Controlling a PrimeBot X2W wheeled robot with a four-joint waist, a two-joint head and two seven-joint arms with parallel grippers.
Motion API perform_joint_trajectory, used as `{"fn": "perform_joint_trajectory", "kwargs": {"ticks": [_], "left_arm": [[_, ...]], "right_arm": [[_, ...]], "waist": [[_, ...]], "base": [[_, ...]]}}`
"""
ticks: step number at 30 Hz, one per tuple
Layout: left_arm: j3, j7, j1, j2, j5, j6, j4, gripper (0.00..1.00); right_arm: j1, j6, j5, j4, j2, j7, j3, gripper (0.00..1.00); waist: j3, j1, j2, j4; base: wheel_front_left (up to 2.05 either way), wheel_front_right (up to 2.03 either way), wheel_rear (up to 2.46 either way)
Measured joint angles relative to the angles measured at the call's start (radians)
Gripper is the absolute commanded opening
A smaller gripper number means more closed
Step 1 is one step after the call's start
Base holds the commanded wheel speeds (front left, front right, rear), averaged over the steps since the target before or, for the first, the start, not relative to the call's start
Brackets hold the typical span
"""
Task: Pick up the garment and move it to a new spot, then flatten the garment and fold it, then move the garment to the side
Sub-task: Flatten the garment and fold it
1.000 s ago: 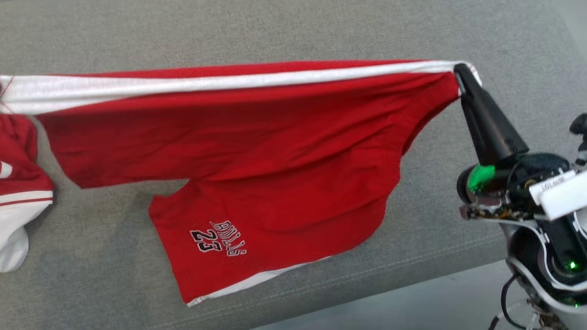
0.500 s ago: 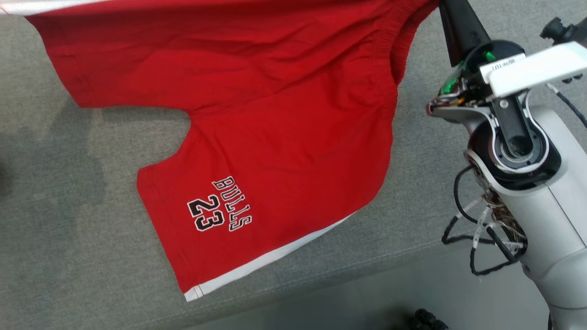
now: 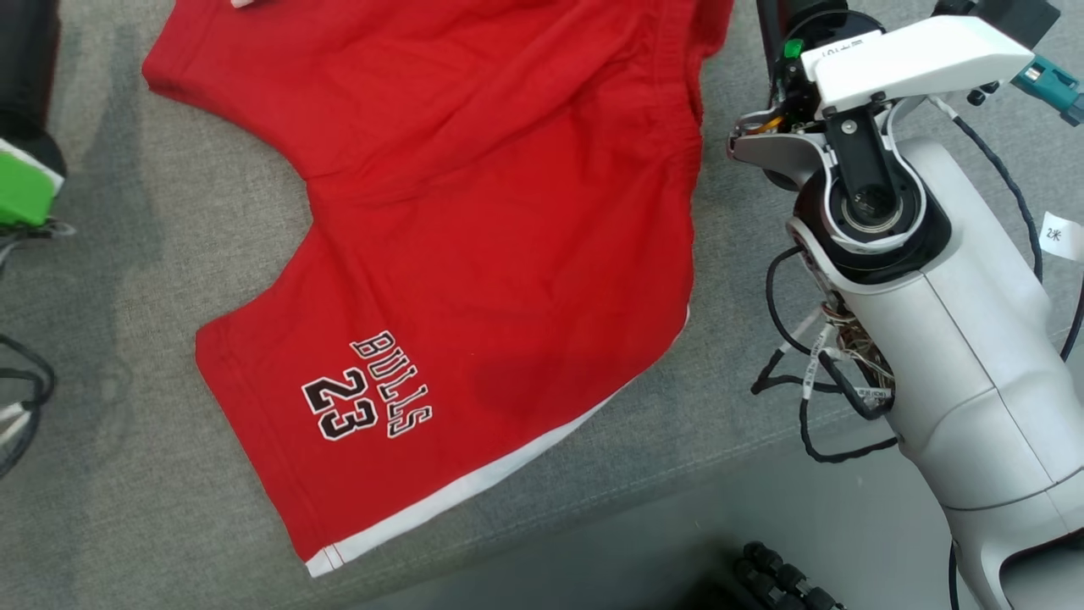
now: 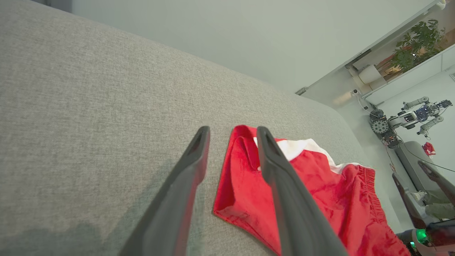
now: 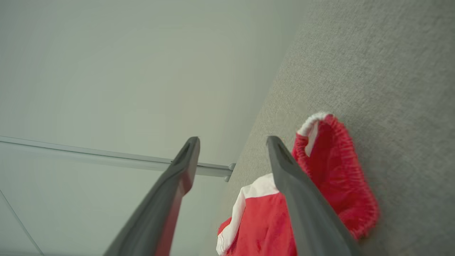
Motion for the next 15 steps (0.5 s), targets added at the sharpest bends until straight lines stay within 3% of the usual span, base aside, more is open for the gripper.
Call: {"fn": "perform_joint_trajectory", "kwargs": {"ticks": [3,7,10,15], "left_arm": [[-0.020,-0.014,-0.013,-0.039,0.021,0.000,0.052,1.00],[-0.024,-0.050,-0.026,-0.088,0.021,-0.001,0.109,1.00],[-0.020,-0.091,-0.016,-0.129,0.017,-0.016,0.147,1.00],[-0.005,-0.147,0.080,-0.161,0.008,-0.037,0.183,1.00]], "right_arm": [[-0.002,0.000,-0.010,0.015,0.005,0.000,0.000,1.00],[-0.002,0.025,-0.062,0.012,-0.018,-0.004,0.021,1.00],[0.010,0.065,-0.135,0.005,-0.086,-0.004,0.072,1.00],[0.077,0.075,-0.264,0.008,-0.203,-0.004,0.138,1.00]], "waist": [[-0.014,0.0000,0.0000,-0.003],[-0.039,0.0000,0.0000,-0.002],[-0.074,0.0000,0.0000,0.001],[-0.131,0.0000,0.0000,0.007]], "base": [[0.00,0.00,0.00],[0.00,0.00,0.00],[0.00,0.00,0.00],[0.00,0.00,0.00]]}}
